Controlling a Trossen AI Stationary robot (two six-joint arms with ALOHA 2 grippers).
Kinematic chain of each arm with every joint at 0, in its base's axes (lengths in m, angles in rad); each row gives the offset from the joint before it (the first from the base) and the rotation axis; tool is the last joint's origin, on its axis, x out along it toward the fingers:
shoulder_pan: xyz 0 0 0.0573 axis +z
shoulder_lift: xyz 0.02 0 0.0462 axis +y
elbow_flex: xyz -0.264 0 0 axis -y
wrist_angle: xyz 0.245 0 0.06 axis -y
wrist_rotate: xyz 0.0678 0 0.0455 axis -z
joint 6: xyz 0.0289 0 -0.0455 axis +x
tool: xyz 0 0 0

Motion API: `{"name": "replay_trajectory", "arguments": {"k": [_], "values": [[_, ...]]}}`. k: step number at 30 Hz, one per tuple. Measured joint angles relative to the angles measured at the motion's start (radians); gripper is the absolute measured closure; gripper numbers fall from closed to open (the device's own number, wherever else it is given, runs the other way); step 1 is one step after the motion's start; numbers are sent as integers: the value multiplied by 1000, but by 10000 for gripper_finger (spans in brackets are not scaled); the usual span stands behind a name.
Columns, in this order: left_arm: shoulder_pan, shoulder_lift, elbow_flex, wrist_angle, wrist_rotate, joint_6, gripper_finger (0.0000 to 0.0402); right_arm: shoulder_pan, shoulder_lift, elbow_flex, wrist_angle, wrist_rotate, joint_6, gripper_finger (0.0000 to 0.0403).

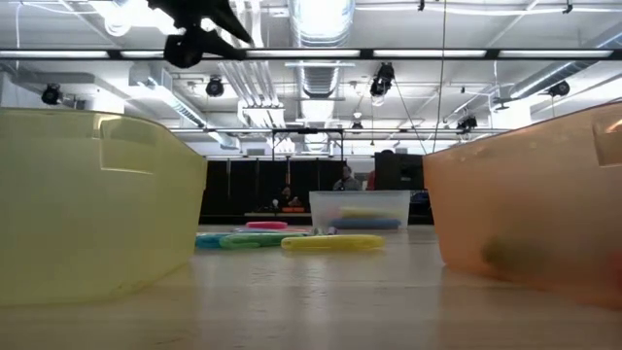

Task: Pick & Place Markers
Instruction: Put the right purple pen into the yellow bin

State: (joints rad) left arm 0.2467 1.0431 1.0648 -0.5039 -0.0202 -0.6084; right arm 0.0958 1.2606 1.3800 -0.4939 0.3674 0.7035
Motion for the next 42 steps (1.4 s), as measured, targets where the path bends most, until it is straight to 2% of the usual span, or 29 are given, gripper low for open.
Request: {"name": "replay_trajectory", "arguments": {"k": [4, 11, 19, 21, 26, 32, 42], "values": [[-30, -72, -44, 6, 2, -101, 262, -62, 43, 0, -13, -182, 13, 346], [-106, -170, -57, 17, 3, -120, 262, -130, 145, 0, -126, -341, 54, 346], [-124, -251, -57, -2, 4, -127, 262, -153, 321, 0, -162, -376, 200, 346], [-126, -268, -57, -4, 46, -131, 262, -156, 375, 0, -163, -373, 269, 343], [-127, -309, -57, -5, 185, -111, 262, -161, 494, 0, -163, -407, 426, 300], [-126, -333, -57, -5, 197, -92, 262, -172, 611, 5, -157, -458, 527, 245], [-126, -351, -56, -10, 285, -83, 262, -215, 731, 59, -161, -458, 548, 262]]}}
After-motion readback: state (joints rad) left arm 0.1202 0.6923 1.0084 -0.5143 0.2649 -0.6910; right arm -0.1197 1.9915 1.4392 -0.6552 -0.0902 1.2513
